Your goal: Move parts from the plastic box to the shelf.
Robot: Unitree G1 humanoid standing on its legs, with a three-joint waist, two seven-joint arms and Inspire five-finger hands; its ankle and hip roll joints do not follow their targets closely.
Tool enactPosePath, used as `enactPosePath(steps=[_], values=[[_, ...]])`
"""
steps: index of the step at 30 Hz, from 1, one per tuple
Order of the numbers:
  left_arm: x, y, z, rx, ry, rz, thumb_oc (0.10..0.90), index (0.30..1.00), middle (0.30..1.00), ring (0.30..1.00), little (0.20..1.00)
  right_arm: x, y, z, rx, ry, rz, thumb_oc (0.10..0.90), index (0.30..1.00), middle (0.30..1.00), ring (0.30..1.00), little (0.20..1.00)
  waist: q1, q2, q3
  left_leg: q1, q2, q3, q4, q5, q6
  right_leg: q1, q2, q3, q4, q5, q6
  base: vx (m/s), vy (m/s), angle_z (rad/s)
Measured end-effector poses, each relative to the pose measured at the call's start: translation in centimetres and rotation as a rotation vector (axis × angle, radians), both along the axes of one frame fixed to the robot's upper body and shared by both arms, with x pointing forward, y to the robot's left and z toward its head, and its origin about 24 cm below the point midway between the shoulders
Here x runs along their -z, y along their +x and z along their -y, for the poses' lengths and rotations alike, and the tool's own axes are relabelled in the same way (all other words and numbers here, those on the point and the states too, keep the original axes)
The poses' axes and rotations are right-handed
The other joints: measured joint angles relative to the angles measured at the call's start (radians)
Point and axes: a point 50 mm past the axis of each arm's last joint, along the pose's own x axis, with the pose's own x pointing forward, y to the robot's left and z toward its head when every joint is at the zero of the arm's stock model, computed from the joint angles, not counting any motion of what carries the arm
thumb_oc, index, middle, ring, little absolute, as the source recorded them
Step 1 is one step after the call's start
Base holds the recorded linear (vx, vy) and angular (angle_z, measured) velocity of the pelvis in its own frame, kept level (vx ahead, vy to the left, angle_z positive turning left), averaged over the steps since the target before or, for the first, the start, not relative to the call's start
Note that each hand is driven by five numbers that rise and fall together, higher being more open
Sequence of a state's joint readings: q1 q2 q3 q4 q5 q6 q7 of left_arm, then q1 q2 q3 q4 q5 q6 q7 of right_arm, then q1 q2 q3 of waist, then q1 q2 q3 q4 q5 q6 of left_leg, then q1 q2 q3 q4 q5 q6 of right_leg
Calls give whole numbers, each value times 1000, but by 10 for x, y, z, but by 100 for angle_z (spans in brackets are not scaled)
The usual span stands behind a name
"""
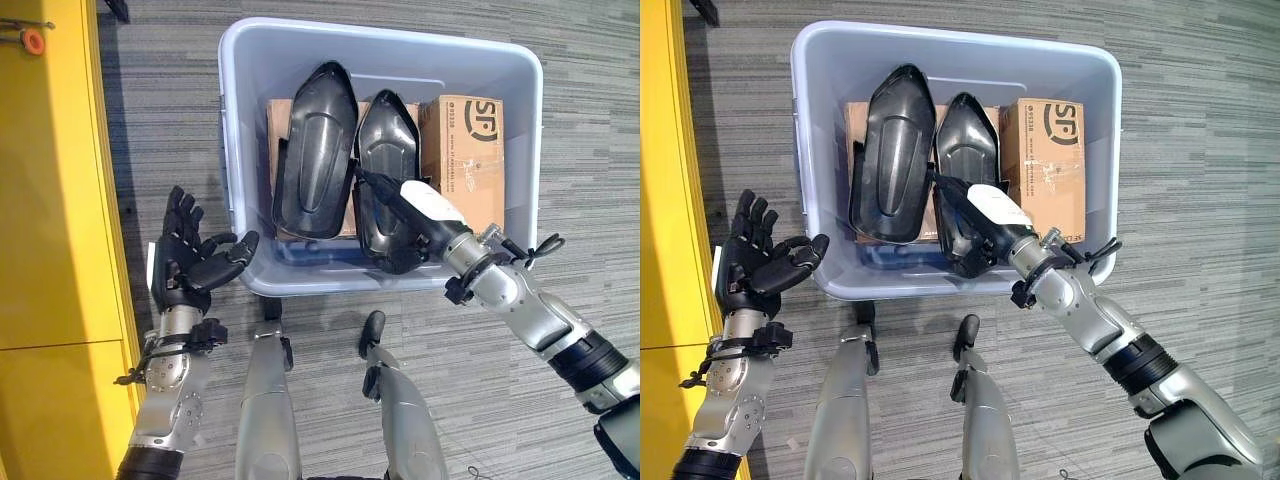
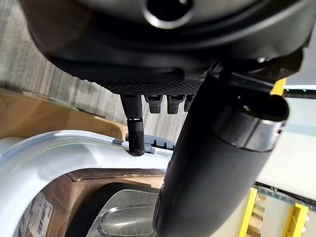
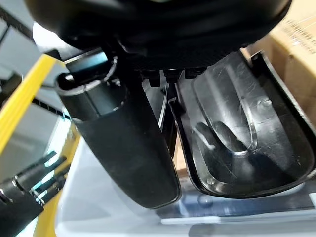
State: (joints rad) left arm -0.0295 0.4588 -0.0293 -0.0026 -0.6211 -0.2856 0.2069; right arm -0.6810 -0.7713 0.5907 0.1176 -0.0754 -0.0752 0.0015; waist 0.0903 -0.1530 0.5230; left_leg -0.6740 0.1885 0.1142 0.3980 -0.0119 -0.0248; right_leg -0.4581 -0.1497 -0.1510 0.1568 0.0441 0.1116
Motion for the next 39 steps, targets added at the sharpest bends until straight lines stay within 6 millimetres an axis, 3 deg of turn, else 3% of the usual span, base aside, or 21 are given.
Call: enactPosePath(steps=[5, 7, 21, 26, 33, 36, 39], values=[[-4, 2, 2, 14, 10, 13, 900, 1000, 1000, 1000, 1000, -11, 20, 7, 49, 3, -60, 900, 1000, 1000, 1000, 1000, 14, 0, 0, -29, -4, -12, -3, 6, -2, -26, -1, -11, 7, -4, 3, 53, -3, 6], [3, 3, 2, 17, 10, -29, 900, 1000, 1000, 1000, 1000, -12, 27, 11, 77, 4, -91, 900, 1000, 1000, 1000, 1000, 23, 0, 0, -25, -5, -14, -3, 6, -2, -22, -2, -13, 8, -6, 3, 20, 5, 5], [2, 7, 7, 39, -25, -22, 900, 1000, 1000, 1000, 1000, -44, 66, 34, 269, 78, -53, 900, 1000, 1000, 1000, 1000, 27, 6, -1, -57, -17, -13, -1, 12, 0, -77, -15, -4, 53, -21, 3, 0, 0, 0], [3, 7, 11, 52, -28, -19, 900, 1000, 1000, 1000, 1000, -63, 76, 38, 348, 101, -10, 900, 1000, 1000, 1000, 1000, 45, 9, -1, -75, -19, -13, -3, 15, 0, -98, -18, -4, 60, -24, 7, 0, 0, 0], [7, 8, 14, 64, -26, -38, 900, 1000, 1000, 1000, 1000, -71, 82, 36, 379, 116, 11, 900, 1000, 1000, 1000, 1000, 51, 18, 0, -88, -26, -15, -2, 15, 0, -128, -23, -4, 99, -43, 6, -1, -1, 1], [13, 8, 18, 80, -25, -74, 900, 1000, 1000, 1000, 1000, -74, 84, 37, 403, 124, 20, 900, 1000, 1000, 1000, 1000, 51, 29, 0, -91, -31, -19, 0, 16, 0, -133, -28, -5, 113, -50, 9, -3, -4, 4], [37, 8, 26, 116, -17, -196, 900, 1000, 1000, 1000, 1000, -78, 85, 31, 397, 119, 38, 900, 1000, 1000, 1000, 1000, 49, 30, 0, -96, -32, -19, 0, 17, -1, -141, -29, -5, 120, -52, 8, 0, 0, 0]])
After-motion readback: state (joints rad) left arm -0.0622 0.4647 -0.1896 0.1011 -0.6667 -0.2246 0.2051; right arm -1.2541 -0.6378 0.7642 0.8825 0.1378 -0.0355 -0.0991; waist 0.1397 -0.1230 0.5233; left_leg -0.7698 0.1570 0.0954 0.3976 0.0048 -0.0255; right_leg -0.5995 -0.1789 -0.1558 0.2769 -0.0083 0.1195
